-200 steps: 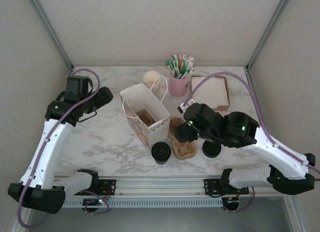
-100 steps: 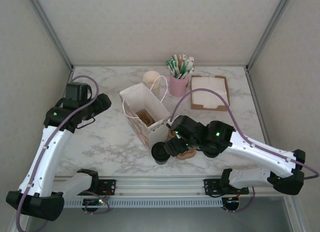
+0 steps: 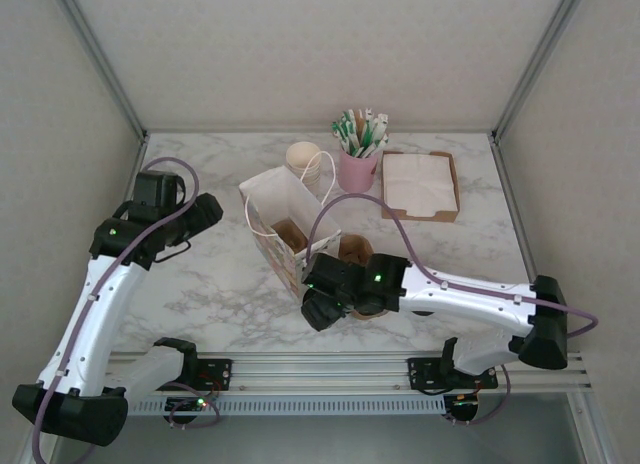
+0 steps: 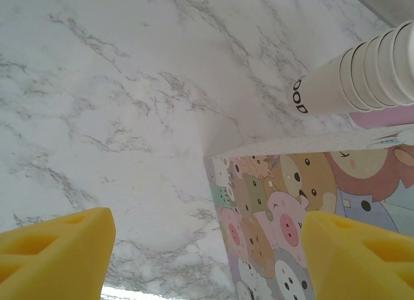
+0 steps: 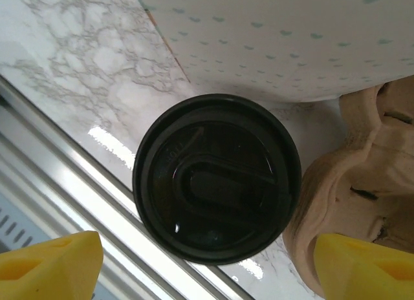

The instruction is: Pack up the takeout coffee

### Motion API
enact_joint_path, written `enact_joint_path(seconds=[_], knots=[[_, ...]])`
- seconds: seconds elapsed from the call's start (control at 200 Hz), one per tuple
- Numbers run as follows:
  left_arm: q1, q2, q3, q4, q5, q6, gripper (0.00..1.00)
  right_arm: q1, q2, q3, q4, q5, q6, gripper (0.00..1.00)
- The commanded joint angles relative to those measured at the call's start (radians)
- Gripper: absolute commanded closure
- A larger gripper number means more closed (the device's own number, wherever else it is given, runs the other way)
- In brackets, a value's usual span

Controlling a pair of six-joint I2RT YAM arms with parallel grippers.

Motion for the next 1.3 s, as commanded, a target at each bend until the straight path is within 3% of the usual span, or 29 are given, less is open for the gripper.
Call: enact_joint_path(seconds=[0.0,0.596,1.296], knots=[[0.008,-0.019,-0.012,-0.013,-0.01,-0.018,0.24,0.009,0.011,-0.015,0.024,0.045,0.043,0.13],[0.008,-0.016,-0.026,-0.007,-0.003,-0.024,0.24,0.008,0.098,-0.031,0.051,0.07,0.069,0.13],[0.008,-0.007,-0.038,0.0,0.006,-0.024,0.24,0.009,0.141,-0.047,0.049,0.07,0.096,0.29]])
